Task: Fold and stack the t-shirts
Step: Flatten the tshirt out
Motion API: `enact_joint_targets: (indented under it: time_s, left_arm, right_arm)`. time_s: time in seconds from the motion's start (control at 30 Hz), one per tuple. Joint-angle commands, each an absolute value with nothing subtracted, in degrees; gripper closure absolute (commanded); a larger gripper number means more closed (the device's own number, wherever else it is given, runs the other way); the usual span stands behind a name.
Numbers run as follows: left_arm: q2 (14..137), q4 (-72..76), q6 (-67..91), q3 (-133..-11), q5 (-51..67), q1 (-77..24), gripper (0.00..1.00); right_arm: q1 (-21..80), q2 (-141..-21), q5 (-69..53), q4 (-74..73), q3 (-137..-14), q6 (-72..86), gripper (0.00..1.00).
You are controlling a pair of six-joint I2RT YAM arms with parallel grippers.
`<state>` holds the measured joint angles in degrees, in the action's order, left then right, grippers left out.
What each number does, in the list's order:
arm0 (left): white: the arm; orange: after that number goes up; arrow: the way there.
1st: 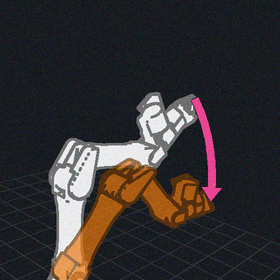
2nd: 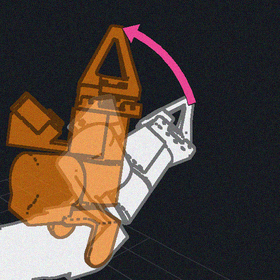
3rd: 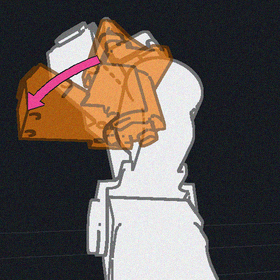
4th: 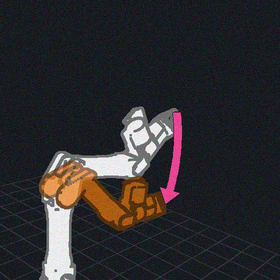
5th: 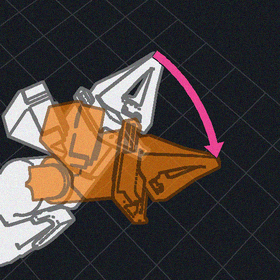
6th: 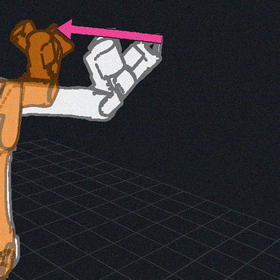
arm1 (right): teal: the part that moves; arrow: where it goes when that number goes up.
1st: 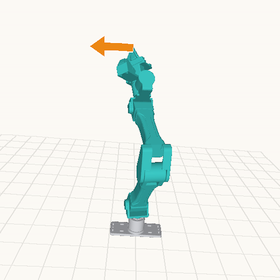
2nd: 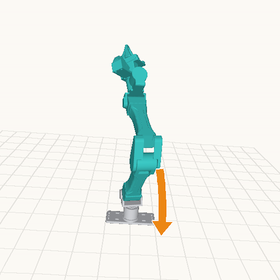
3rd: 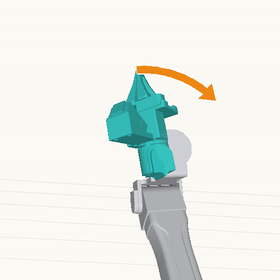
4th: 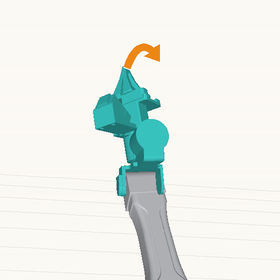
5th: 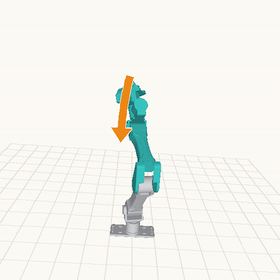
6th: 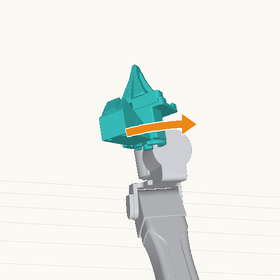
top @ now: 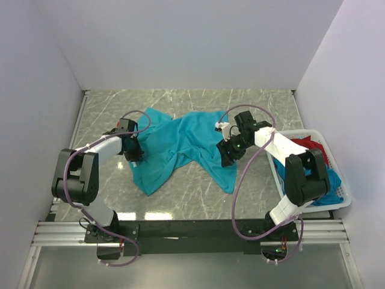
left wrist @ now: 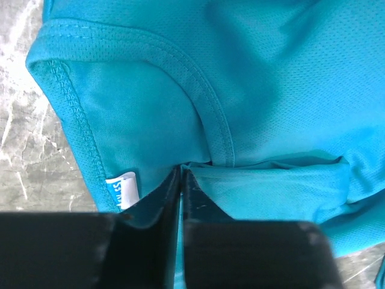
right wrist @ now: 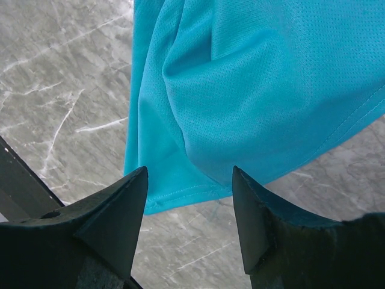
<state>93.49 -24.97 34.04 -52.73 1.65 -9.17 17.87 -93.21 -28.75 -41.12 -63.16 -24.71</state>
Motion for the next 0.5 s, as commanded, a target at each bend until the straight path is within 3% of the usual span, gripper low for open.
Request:
enact_joint_targets:
  time_s: [0.0, 0.07, 0.3, 0.47]
  left_arm:
    - [92.55, -24.35, 33.4, -53.88, 2.19, -9.05, 0.94]
    - [91.76, -24.17, 33.31, -53.53, 2.46, -9.05, 1.0]
    - [79.14, -24.43, 35.15, -50.37, 9.56, -9.31, 1.0]
    - [68.66, -27.86, 36.39, -48.08, 14.84, -11.42, 1.0]
  right_arm:
    - [18.37, -90.18, -29.0, -40.34, -62.67, -25.48, 0.35]
    - [18.28, -89.13, -29.09, -40.25, -62.32, -25.84, 0.35]
    - [18.63, -86.57, -30.06, -41.13, -60.12, -29.61, 0.36]
    - [27.05, -83.59, -27.08, -43.15, -55.83, -32.25, 0.36]
